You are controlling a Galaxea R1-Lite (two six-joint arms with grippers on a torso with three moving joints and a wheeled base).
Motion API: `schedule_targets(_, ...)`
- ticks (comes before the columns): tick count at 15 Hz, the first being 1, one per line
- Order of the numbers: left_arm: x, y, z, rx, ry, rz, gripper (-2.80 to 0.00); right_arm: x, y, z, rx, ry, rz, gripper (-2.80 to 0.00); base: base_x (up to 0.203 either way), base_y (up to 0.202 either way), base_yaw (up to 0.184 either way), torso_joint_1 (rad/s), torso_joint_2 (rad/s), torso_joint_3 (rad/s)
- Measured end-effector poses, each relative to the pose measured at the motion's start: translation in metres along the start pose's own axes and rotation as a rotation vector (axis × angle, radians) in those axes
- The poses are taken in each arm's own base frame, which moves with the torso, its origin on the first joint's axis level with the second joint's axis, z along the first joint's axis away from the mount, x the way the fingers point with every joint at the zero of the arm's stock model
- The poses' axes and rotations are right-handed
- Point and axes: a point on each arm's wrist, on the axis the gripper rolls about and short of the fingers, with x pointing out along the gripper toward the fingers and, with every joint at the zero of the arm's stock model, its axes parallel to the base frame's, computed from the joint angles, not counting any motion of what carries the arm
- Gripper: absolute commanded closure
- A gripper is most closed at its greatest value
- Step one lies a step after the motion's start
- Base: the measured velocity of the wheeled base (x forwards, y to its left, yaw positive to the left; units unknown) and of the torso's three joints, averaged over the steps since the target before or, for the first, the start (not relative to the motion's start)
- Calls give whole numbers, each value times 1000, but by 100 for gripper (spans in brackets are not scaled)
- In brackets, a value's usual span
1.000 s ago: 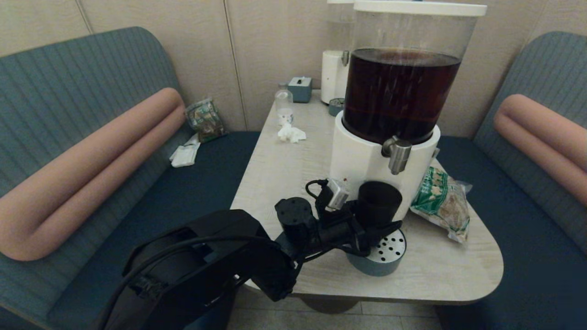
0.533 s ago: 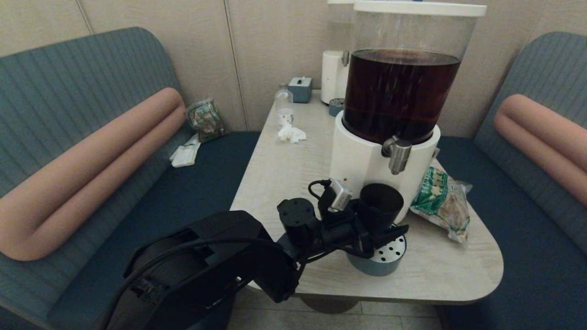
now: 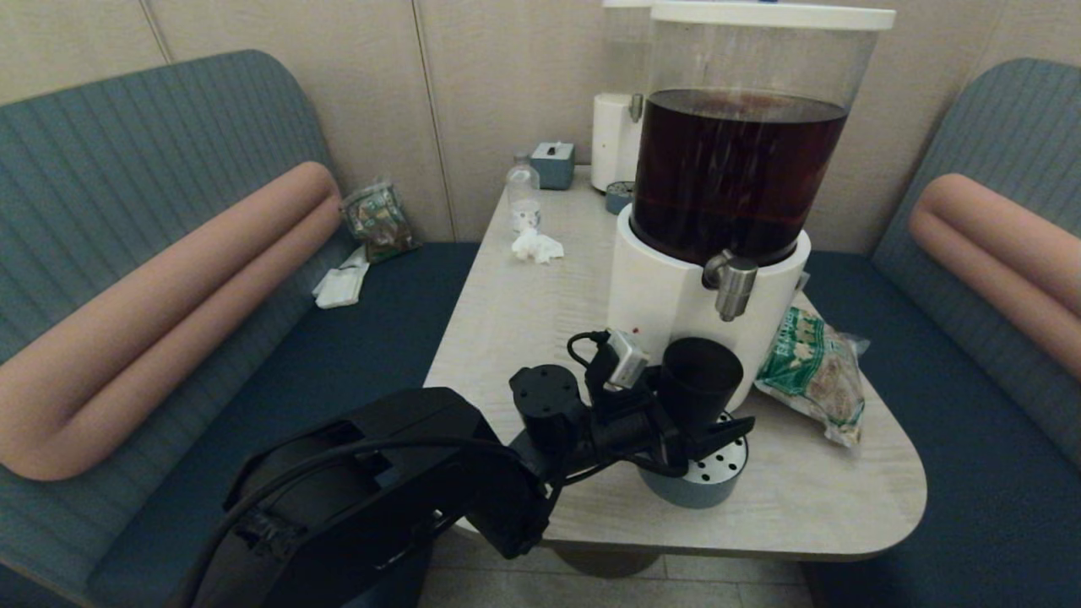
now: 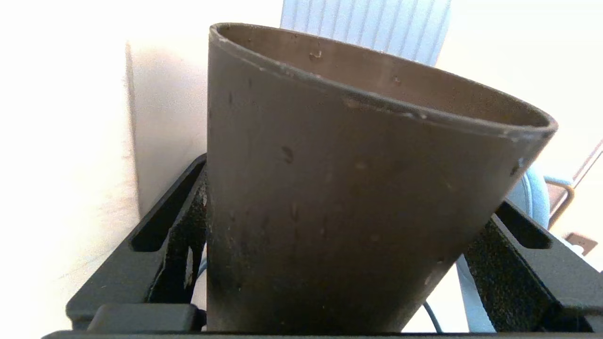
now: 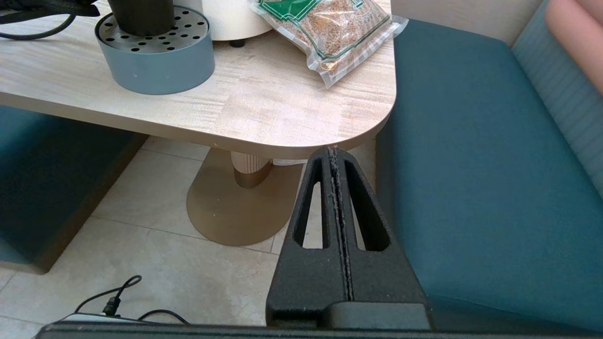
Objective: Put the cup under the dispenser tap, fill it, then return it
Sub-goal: Place it under the water dispenser
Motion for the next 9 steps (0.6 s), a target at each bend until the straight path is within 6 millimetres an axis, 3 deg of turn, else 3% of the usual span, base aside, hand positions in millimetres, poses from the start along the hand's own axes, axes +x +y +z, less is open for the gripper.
schedule_targets(9,-14,-8,6,-27,46,15,-280,0,0,0,0,0,0,0,0,0,0,0,0,0)
